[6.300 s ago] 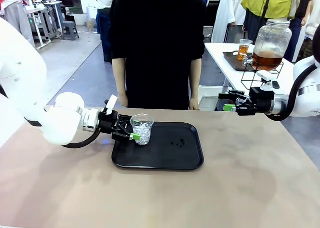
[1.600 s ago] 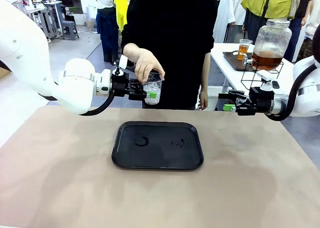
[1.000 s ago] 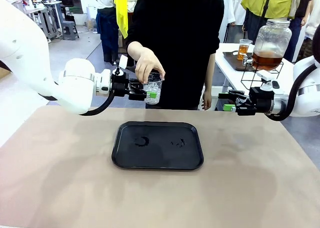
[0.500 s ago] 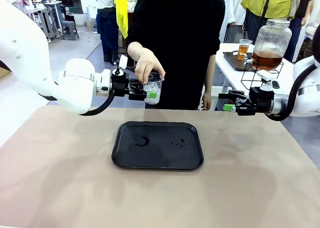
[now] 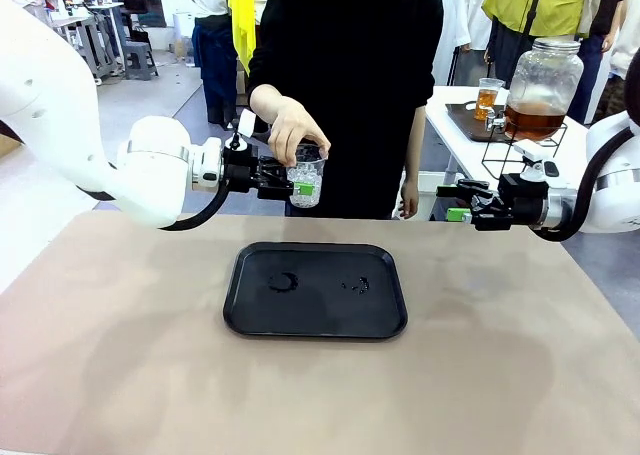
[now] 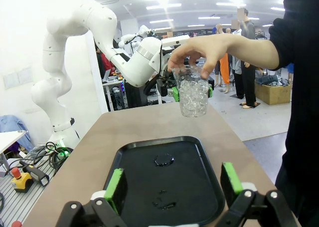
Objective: Pour the drink into the iced cup.
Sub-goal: Open the gripper to release the iced cup you were holding.
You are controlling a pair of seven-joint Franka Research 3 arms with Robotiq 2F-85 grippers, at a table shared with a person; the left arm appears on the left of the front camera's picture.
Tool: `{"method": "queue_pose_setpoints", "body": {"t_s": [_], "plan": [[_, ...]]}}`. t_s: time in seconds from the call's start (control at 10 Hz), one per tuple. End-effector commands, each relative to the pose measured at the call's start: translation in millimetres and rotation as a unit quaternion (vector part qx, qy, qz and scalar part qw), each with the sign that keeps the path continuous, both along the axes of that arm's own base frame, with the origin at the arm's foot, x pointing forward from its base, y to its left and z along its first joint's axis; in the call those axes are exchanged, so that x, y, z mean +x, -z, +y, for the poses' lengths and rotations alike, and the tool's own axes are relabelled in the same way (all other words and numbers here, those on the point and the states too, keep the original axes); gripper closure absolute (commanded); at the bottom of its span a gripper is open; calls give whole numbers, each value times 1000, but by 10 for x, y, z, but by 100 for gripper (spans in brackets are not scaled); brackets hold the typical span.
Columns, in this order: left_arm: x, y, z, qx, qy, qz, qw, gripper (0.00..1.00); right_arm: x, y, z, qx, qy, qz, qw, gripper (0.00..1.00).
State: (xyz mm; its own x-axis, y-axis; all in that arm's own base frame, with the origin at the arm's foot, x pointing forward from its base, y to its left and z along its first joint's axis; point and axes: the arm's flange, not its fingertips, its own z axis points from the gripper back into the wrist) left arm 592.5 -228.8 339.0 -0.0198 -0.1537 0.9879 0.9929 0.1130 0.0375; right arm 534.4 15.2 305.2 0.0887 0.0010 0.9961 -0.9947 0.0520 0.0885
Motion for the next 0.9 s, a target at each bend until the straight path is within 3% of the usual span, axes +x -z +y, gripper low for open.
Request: {"method": "queue_pose_setpoints", "body": {"t_s": [0.0, 0.5, 0.8], "plan": [[6, -4, 15, -4, -3, 3, 1000, 3, 18, -31, -1, 0, -1, -4, 1000, 0], [-131, -19, 328, -13, 7, 14, 1000, 0, 18, -31, -1, 0, -1, -4, 1000, 0], [-446, 106, 800, 3, 17, 17, 1000, 0, 18, -31, -1, 0, -1, -4, 1000, 0]]}}
